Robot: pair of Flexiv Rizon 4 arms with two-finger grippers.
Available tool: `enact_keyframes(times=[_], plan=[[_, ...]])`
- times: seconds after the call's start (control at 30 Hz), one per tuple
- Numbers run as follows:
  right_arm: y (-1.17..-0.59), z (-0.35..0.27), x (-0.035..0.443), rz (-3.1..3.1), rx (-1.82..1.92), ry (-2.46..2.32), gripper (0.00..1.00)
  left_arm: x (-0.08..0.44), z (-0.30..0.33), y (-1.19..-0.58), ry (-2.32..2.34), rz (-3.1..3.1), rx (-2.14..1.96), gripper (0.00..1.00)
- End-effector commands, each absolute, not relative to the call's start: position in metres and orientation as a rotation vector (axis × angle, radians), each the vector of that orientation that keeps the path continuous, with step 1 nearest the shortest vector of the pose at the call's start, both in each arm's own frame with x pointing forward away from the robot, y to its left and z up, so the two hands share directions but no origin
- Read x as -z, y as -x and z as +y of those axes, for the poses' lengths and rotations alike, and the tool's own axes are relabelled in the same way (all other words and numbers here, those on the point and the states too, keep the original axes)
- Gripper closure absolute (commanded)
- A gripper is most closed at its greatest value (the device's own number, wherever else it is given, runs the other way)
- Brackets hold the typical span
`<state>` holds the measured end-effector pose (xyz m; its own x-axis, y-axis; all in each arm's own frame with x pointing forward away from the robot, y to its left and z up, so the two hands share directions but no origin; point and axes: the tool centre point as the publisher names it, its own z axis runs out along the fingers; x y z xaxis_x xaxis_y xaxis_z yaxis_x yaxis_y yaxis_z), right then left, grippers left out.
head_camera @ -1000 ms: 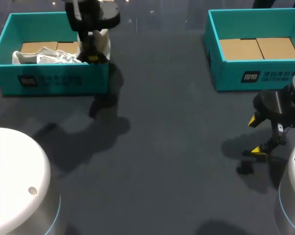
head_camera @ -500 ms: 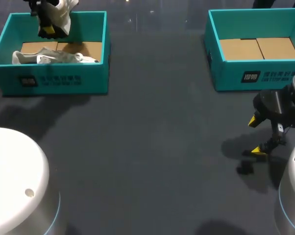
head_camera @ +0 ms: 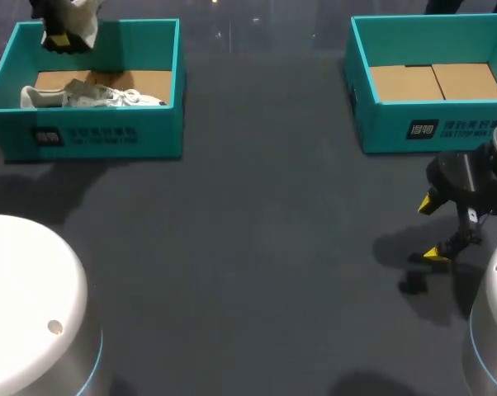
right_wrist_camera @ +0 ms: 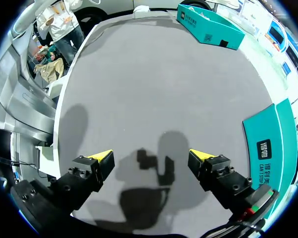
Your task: Take the shoe out of the shoebox, open the shoe tongue, remove and reinsert the insole, then place the shoe into the shoebox
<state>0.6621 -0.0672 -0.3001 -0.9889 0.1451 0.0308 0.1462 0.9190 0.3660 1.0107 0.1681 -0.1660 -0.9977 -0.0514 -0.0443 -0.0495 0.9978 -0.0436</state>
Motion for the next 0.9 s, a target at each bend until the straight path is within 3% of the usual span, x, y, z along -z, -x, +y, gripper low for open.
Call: enact_keyframes(times=[0.03, 0.37, 0.47, 0.6, 0.9], plan=[[-0.661, -0.066, 0.301, -3.078, 0.582, 0.235, 0.0, 0.169, 0.22, -1.051, 0.089, 3.143, 0.118, 1.0], [-0.661, -0.066, 0.301, -3.078, 0.582, 0.235, 0.0, 0.186, 0.266, -1.087, 0.004, 3.176, 0.176, 1.0], [-0.661, -0.066, 0.301, -3.078, 0.582, 0.235, 0.0, 0.187, 0.268, -1.091, -0.211, 3.188, 0.182, 1.0], [-0.661, -0.066, 0.301, -3.078, 0.582, 0.235, 0.0, 0.191, 0.276, -1.089, -0.802, 3.078, -0.11, 1.0], [-0.661, -0.066, 0.301, -3.078, 0.582, 0.235, 0.0, 0.191, 0.279, -1.091, -0.753, 3.069, -0.196, 1.0]])
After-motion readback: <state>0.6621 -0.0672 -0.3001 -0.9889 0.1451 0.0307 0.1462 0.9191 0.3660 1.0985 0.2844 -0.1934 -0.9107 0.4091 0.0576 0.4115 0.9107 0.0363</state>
